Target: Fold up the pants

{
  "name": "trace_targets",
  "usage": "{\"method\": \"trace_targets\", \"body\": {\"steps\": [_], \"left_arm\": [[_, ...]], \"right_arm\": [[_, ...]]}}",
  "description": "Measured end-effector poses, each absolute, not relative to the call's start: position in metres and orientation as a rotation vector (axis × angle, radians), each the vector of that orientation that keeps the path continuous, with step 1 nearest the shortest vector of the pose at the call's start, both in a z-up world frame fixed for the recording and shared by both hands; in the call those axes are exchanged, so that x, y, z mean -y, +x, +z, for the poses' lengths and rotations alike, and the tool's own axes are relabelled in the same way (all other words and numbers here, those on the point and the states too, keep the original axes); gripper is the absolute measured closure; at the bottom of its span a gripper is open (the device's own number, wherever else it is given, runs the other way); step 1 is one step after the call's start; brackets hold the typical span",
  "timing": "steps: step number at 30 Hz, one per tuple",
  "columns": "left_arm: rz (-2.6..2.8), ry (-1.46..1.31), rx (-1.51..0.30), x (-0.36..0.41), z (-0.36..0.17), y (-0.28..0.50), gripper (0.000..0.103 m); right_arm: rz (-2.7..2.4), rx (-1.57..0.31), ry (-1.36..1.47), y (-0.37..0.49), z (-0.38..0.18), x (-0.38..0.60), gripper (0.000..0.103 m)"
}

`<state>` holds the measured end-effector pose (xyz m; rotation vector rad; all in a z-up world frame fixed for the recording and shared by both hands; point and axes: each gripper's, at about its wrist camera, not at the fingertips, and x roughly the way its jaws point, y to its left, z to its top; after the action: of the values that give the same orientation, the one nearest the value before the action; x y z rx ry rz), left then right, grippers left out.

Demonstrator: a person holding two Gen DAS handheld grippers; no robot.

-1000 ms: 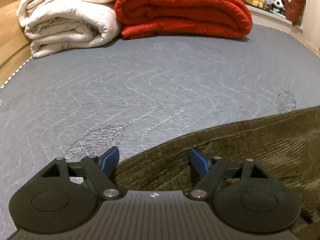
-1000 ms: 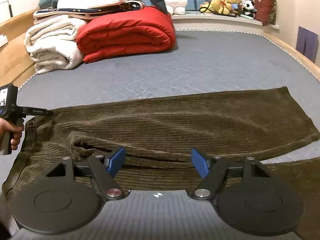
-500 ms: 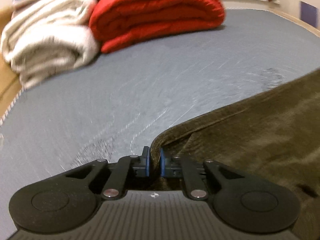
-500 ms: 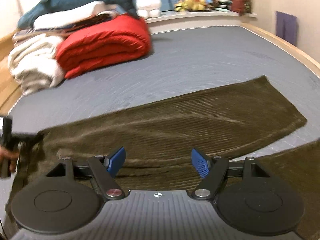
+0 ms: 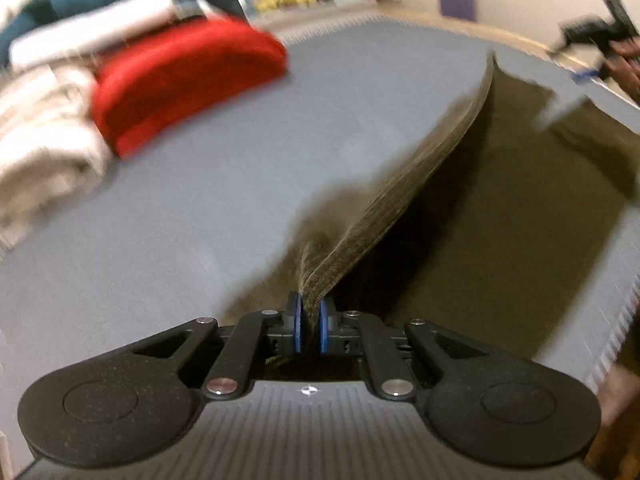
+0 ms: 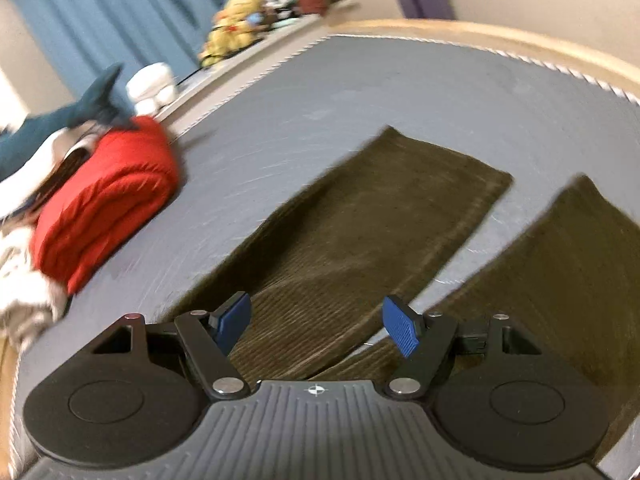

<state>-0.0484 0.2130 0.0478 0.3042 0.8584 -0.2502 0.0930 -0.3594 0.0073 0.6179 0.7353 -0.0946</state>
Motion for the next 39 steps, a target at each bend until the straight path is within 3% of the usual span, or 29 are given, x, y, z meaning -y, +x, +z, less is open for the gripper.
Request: {"method": "trace_targets", "body": {"steps": [2, 4, 6, 11, 16, 17, 20, 25, 39], "left_arm": [[-0.269, 0.318, -0.941, -0.211, 0.025, -0.056, 0.085], [-0.288, 0.351, -0.841, -0.204, 0.038, -0.063, 0.080], [-0.319, 0.188, -0.746, -0.213, 0.063, -0.060, 0.068], [-0.297, 0.128, -0.687, -0.189, 0.091, -0.028, 0.067], [-0.282, 0.168, -0.767, -0.143, 0.063, 0.015, 0.067], [-0.265, 0.171, -0.796, -0.139, 0.053, 0.022, 0.067], [-0.233, 0.203, -0.900, -0.124, 0.024, 0.032, 0.067], [-0.306, 0.229, -0.947, -0.104, 0.004, 0.042, 0.058], [-0.379, 0.267, -0.996, -0.090, -0.015, 0.041, 0.058]], "right_arm": [[-0.109, -0.742, 0.643, 0.093, 0.003, 0.363, 0.028], [-0.118, -0.750, 0.648, 0.096, 0.000, 0.364, 0.028], [-0.133, -0.756, 0.656, 0.099, -0.004, 0.365, 0.028], [-0.152, -0.748, 0.677, 0.105, -0.006, 0.364, 0.030], [-0.146, -0.712, 0.716, 0.111, -0.007, 0.371, 0.066], [-0.144, -0.703, 0.725, 0.112, -0.008, 0.374, 0.067], [-0.154, -0.674, 0.757, 0.112, -0.008, 0.387, 0.067], [-0.138, -0.643, 0.767, 0.124, -0.017, 0.409, 0.064], [-0.139, -0.799, 0.846, 0.196, -0.107, 0.415, 0.061]]}}
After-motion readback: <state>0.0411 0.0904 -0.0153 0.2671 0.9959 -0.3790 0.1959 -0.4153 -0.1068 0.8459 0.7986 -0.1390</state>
